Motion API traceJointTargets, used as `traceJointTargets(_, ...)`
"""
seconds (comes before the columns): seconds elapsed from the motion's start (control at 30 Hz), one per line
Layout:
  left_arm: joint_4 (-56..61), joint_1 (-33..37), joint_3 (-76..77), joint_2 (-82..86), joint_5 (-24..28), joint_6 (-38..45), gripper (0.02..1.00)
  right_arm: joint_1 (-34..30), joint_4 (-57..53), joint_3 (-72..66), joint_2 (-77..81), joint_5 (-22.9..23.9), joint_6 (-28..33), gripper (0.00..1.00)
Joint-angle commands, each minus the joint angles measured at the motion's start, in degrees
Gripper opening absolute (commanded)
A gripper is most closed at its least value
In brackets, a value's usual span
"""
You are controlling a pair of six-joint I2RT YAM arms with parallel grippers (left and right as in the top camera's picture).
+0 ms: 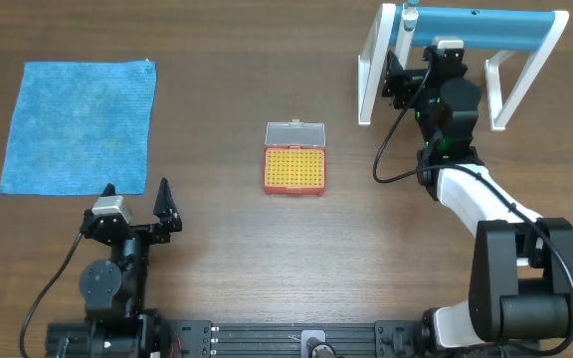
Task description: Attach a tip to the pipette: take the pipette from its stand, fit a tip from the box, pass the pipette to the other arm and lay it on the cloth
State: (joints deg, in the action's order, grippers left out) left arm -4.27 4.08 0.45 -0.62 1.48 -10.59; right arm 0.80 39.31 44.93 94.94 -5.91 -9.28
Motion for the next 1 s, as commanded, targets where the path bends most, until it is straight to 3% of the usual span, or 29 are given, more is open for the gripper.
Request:
traceJointTargets(0.03, -0.3, 0.1, -0.1, 0.4, -0.9, -0.3, 0.965, -0.1, 0.2, 1.5, 0.6, 0.4, -2.1, 0.684)
traceJointTargets(0.07, -0.3, 0.1, -0.1, 0.4, -0.9, -0.3, 0.965, 0.0, 0.2, 1.6, 0.6, -0.2, -2.1, 0.452)
traceJointTargets(0.3, -0.3, 0.1, -0.1, 0.4, -0.9, -0.3, 0.965, 0.3, 0.2, 1.7, 0.6, -1.2, -2.1, 0.134)
traceJointTargets(0.4, -0.3, 0.1, -0.1, 0.4, -0.9, -0.3, 0.963, 0.3, 0.2, 1.7, 0.6, -1.2, -2.1, 0.086)
traceJointTargets(1.0, -0.3, 0.1, -0.1, 0.4, -0.9, -0.3, 0.965, 0.3, 0.2, 1.7, -3.1, -1.2, -2.1, 0.08)
